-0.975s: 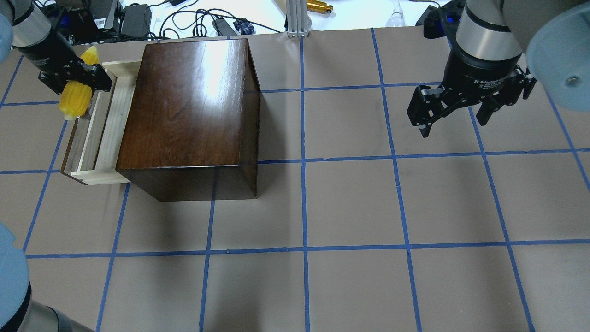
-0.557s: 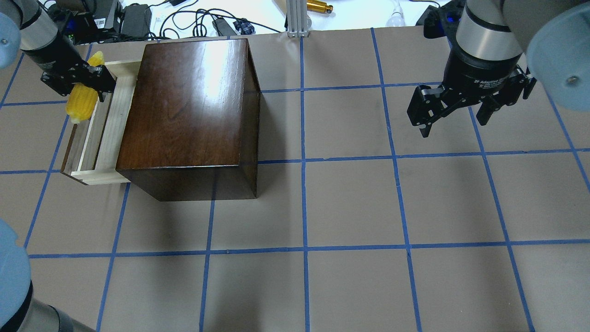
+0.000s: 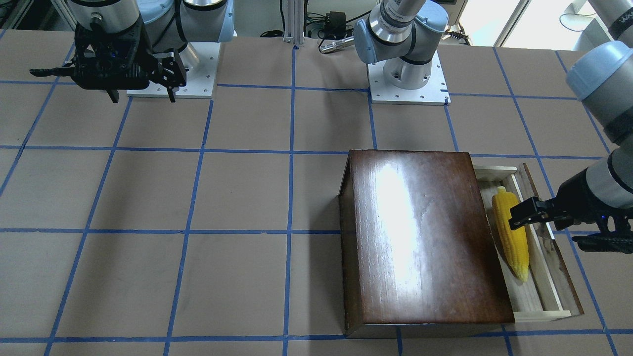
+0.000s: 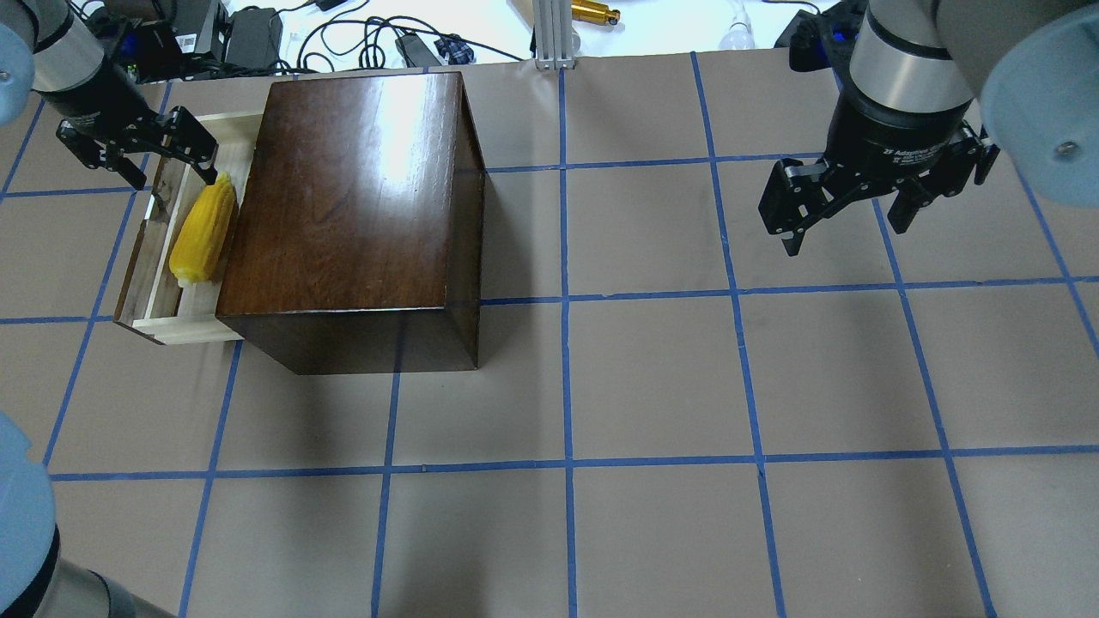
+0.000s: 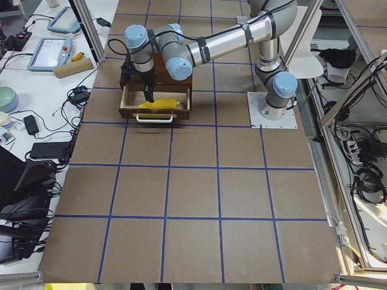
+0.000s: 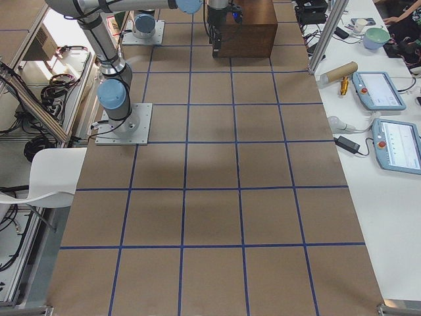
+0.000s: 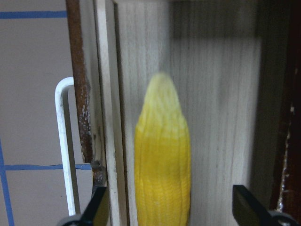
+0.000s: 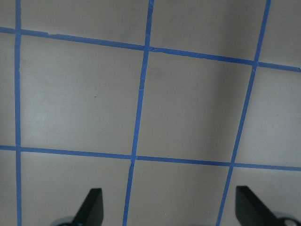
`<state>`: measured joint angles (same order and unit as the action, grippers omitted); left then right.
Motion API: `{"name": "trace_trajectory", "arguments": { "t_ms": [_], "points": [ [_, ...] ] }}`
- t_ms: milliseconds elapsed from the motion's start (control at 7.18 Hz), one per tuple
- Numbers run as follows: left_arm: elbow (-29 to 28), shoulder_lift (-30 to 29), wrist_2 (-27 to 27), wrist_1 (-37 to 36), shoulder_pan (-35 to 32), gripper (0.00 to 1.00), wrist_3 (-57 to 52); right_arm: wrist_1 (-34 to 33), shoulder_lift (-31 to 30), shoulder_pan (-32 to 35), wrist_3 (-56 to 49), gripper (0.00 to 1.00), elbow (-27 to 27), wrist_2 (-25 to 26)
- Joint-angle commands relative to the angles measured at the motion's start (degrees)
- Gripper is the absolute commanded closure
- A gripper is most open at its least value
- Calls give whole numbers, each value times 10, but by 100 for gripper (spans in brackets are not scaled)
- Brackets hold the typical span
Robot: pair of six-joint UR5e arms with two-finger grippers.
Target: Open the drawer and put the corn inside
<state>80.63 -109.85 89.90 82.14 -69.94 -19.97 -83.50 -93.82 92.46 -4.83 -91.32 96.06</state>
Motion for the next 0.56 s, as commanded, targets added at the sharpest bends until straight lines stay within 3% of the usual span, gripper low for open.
{"name": "trace_trajectory", "arguments": {
  "t_ms": [0, 418],
  "points": [
    [-6, 23, 1, 23, -4, 0, 1, 0, -1, 0, 0, 0, 0, -1],
    [-6, 94, -1, 101, -40, 0, 39, 0, 0, 0, 0, 0, 0, -1]
  ]
}}
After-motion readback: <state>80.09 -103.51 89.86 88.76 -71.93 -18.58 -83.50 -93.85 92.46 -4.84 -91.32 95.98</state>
